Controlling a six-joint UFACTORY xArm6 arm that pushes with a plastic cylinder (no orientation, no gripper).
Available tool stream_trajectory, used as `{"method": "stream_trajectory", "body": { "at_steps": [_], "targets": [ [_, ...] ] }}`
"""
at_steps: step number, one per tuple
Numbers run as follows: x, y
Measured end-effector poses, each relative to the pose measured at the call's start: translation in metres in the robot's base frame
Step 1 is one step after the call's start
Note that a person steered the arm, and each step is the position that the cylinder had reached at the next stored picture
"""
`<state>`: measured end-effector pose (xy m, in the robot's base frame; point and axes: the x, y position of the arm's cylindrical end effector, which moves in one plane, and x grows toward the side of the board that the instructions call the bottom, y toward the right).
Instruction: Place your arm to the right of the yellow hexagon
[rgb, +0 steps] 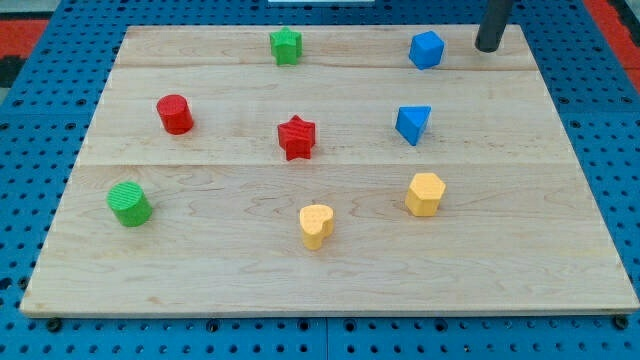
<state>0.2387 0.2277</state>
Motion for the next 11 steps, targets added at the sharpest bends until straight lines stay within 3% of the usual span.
{"method": "stream_trajectory", "body": {
  "at_steps": [1,3,4,7,8,9,11],
  "targets": [
    [0.0,0.007],
    [0.064,-0.08],
    [0.07,-0.08],
    [0.11,-0.034],
    [0.154,0.02],
    [0.191,0.037],
    [0.222,0.042]
  ]
}}
